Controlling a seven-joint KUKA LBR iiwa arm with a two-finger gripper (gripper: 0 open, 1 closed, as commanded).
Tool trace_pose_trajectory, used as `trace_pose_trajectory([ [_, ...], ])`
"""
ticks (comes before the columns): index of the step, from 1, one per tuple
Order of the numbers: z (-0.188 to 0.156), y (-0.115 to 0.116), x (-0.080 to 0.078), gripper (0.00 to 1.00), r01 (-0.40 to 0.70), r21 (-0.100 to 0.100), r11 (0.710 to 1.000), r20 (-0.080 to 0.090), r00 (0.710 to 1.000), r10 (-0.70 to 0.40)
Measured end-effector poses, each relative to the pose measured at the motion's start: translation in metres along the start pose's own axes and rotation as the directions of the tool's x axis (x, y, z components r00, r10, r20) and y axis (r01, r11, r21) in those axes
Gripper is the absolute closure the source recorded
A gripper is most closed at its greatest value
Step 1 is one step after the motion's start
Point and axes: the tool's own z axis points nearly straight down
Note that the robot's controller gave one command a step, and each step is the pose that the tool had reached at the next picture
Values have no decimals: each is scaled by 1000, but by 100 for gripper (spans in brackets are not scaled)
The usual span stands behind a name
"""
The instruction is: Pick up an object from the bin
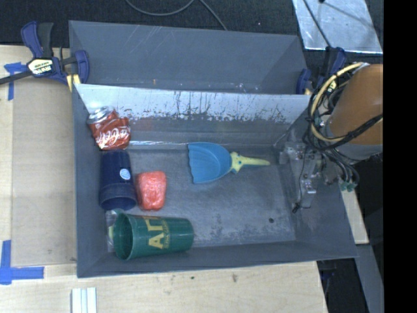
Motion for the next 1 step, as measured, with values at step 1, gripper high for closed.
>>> trace_pose_trajectory([
  [1,-5,1,-2,0,3,1,1000,8,1000,-3],
])
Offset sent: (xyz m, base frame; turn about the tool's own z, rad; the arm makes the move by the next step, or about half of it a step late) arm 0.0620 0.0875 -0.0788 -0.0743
